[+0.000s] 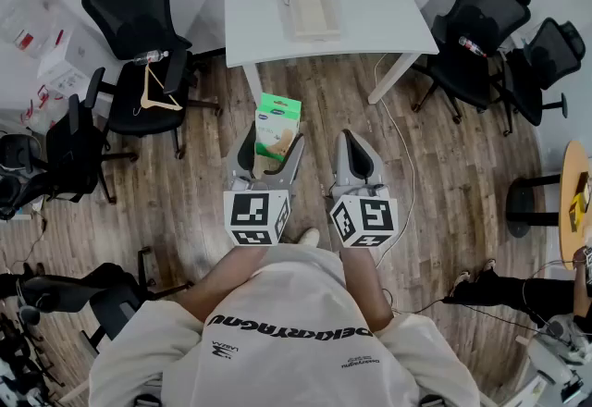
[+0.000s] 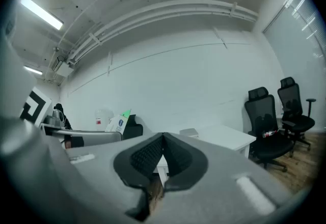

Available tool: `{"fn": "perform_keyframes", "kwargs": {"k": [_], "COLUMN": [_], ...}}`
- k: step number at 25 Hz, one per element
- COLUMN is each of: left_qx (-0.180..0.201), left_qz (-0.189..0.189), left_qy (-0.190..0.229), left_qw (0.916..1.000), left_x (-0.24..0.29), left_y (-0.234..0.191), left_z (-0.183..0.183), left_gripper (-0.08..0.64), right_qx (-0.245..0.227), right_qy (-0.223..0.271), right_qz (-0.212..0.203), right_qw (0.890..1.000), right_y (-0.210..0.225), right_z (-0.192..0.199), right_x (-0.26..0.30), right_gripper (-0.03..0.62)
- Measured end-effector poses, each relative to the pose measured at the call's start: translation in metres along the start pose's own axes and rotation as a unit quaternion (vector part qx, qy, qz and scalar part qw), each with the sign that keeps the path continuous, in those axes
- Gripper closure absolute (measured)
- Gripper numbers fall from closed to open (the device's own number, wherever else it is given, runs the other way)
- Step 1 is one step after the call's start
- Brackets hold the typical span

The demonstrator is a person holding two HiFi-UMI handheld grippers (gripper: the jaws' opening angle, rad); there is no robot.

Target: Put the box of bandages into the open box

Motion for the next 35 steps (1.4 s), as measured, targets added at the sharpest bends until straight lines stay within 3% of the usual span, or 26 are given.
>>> {"fn": "perform_keyframes", "kwargs": {"k": [24,35], "left_qx": [0.019,0.008], "left_qz": [-0.038,-0.036], "left_qy": [0.005,0.009], "left_qw": [0.9991,0.9993], "left_x": [0.001,0.053], "left_y": [0.062,0.047], "left_z": [0.026,0.022], "left_gripper": [0.202,0.202], "right_qx": [-0.004,-0.013], "right_qy": [0.0,-0.006], "right_qz": [-0.031,-0.027], "right_qw": [1.0,1.0], "right_y": [0.051,0.076], "right_z": [0.016,0.011], "right_x": [-0.027,0.019], "right_gripper": [0.595,0.594]}}
Point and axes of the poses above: the fingertips, and each gripper's own axes: x forward along the fingers, y to its right, z out of its underside, the point moved 9 cm from there along -x, backward along the fingers, and after that the axes turned 13 degrees about -y, right-handed, at the moved point
